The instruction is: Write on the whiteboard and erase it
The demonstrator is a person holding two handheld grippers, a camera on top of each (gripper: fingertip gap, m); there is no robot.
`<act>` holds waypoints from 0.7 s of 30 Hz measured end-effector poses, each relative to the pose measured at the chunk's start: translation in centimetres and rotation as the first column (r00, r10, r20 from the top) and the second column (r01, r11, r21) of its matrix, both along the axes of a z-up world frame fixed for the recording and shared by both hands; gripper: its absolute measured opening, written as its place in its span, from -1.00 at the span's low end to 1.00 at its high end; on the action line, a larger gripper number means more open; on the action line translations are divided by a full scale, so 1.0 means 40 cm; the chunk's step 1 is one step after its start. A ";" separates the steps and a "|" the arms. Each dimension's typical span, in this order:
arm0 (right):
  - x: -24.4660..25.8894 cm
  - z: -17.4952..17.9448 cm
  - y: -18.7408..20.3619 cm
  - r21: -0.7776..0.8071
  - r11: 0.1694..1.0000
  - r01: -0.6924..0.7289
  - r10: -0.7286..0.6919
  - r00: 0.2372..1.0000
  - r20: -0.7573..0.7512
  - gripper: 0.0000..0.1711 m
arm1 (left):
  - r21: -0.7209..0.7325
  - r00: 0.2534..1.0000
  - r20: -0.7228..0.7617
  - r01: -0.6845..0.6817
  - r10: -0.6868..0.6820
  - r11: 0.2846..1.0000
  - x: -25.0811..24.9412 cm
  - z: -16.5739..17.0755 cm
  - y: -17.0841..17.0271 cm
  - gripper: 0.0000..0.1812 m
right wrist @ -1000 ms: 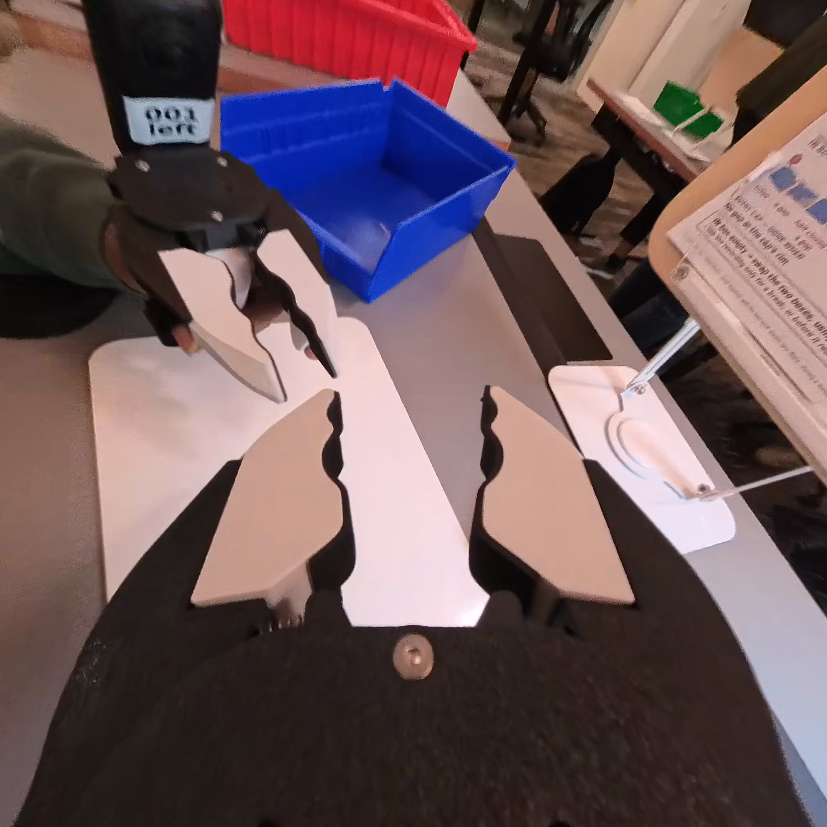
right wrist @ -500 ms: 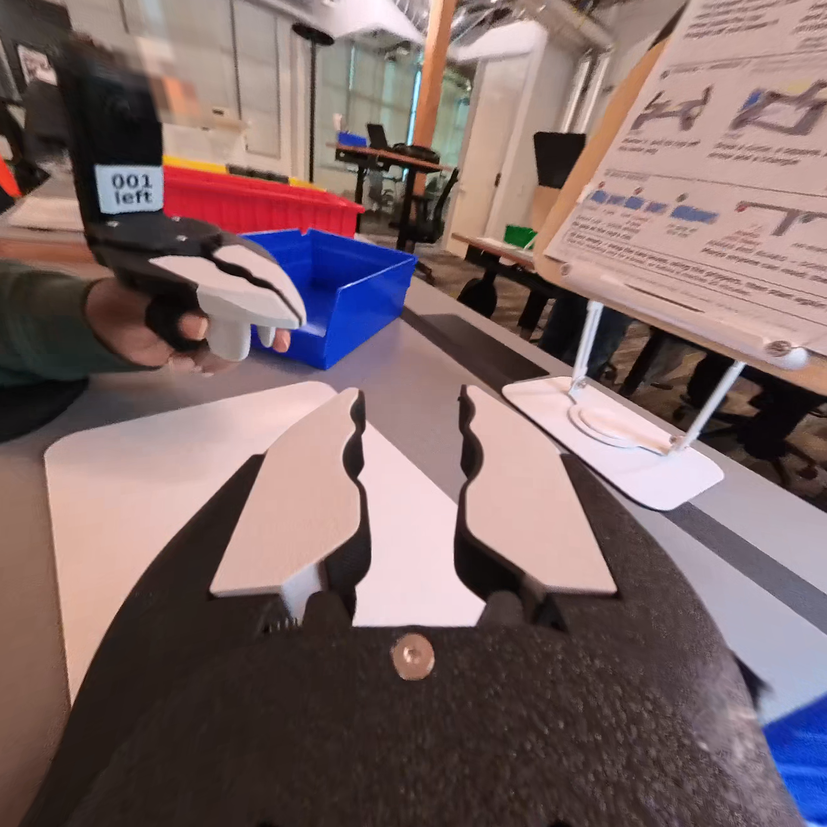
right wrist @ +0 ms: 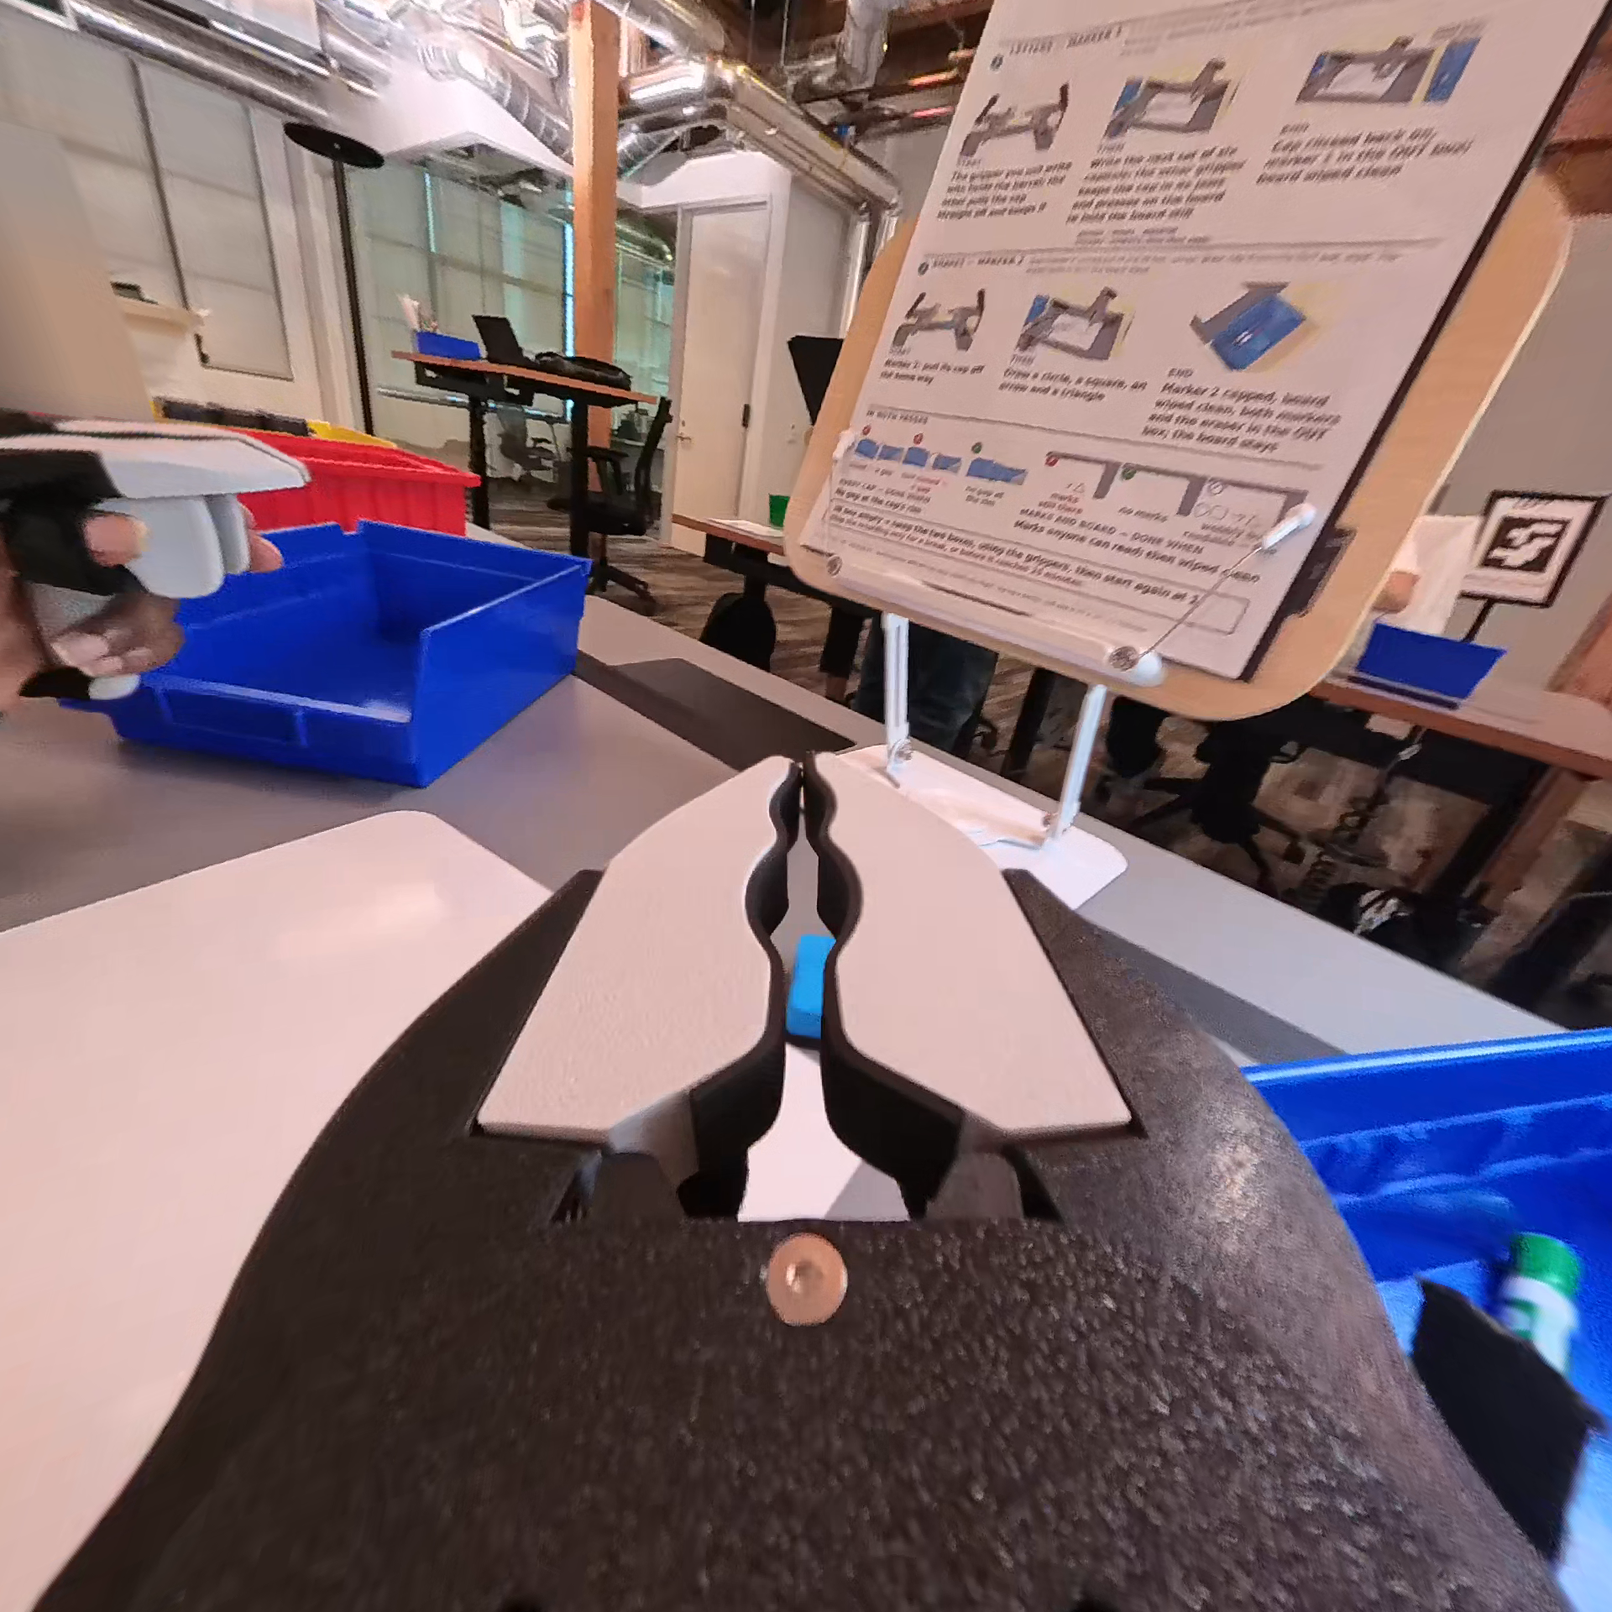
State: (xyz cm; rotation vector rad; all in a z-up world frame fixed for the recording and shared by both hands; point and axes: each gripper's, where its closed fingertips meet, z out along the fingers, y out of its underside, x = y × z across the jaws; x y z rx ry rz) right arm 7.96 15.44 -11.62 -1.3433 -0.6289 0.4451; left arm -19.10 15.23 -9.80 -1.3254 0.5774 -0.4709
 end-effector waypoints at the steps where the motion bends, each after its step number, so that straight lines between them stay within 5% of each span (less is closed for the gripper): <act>1: 0.014 0.014 0.003 0.018 1.000 0.016 -0.016 1.000 0.001 -1.00 | -0.001 1.000 0.006 -0.015 0.015 1.000 -0.016 0.001 0.004 -1.00; 5: 0.080 0.056 0.015 0.043 0.997 0.065 -0.062 0.996 -0.060 -1.00 | -0.004 0.998 0.004 -0.066 0.066 0.998 -0.064 -0.007 0.023 -1.00; 14: 0.072 -0.025 0.049 -0.028 0.998 0.055 -0.056 0.998 -0.024 -0.99 | -0.038 0.991 -0.087 -0.108 0.105 0.993 -0.093 -0.065 0.058 -1.00; 18: 0.075 -0.032 0.052 -0.034 0.998 0.056 -0.056 0.998 -0.014 -0.98 | -0.179 0.966 -0.254 -0.002 -0.045 0.984 -0.048 -0.133 0.046 -1.00; 21: 0.083 -0.027 0.055 -0.033 0.998 0.059 -0.060 0.998 -0.012 -0.98 | -0.408 0.885 -0.388 0.087 -0.258 0.909 -0.019 -0.228 -0.002 -0.90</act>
